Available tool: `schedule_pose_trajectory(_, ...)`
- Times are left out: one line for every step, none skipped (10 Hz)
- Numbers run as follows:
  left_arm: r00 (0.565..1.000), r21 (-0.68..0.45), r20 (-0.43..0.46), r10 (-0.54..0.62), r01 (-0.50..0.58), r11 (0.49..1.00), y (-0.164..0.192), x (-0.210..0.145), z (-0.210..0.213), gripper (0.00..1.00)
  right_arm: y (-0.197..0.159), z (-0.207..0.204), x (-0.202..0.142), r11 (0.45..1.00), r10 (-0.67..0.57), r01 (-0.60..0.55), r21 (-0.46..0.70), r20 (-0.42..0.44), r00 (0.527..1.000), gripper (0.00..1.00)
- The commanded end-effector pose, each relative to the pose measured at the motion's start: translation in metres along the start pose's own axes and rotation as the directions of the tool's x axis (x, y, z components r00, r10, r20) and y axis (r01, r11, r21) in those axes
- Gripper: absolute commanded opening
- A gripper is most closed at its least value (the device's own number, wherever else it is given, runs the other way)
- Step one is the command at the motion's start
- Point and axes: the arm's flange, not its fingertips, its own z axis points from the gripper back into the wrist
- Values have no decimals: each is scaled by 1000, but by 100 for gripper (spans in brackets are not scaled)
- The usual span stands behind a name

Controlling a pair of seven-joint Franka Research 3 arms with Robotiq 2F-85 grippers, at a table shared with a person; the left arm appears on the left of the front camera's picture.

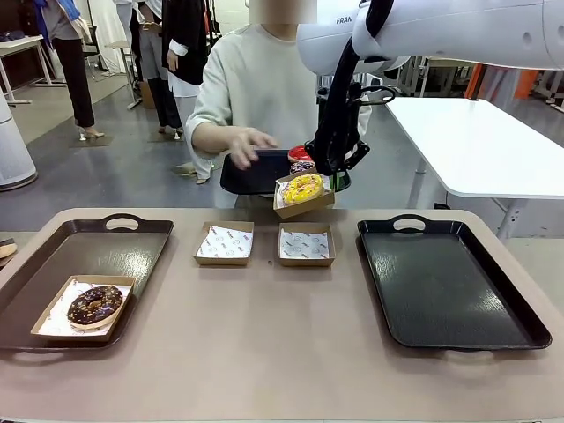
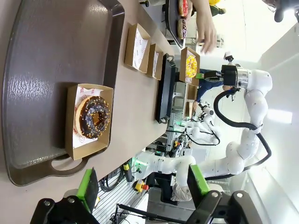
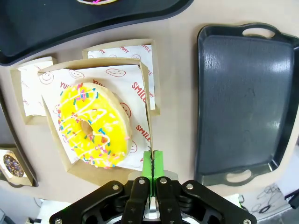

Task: Individually package the donuts and arrange them on the tray.
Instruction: Place the picked Paper togo box on the Handle tray while simultaneously picking up another Paper togo box from the table with the other hand.

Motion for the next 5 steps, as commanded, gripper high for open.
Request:
schedule_pose_trajectory(1000,1,2,12,-12,1000,-3,-1,2,100,-3,0,-2,1000,-1,1,2,-3,1000,0)
schedule_pose_trajectory(1000,1,2,12,-12,1000,-3,-1,2,100,-3,0,-2,1000,-1,1,2,-3,1000,0)
schedule_pose_trajectory(1000,1,2,12,-12,1000,-3,-1,2,100,-3,0,-2,1000,-1,1,2,-3,1000,0)
schedule_pose_trajectory(1000,1,2,12,-12,1000,-3,-1,2,100,-3,0,-2,1000,-1,1,2,-3,1000,0)
schedule_pose_trajectory(1000,1,2,12,-12,1000,-3,-1,2,100,-3,0,-2,1000,-1,1,2,-3,1000,0)
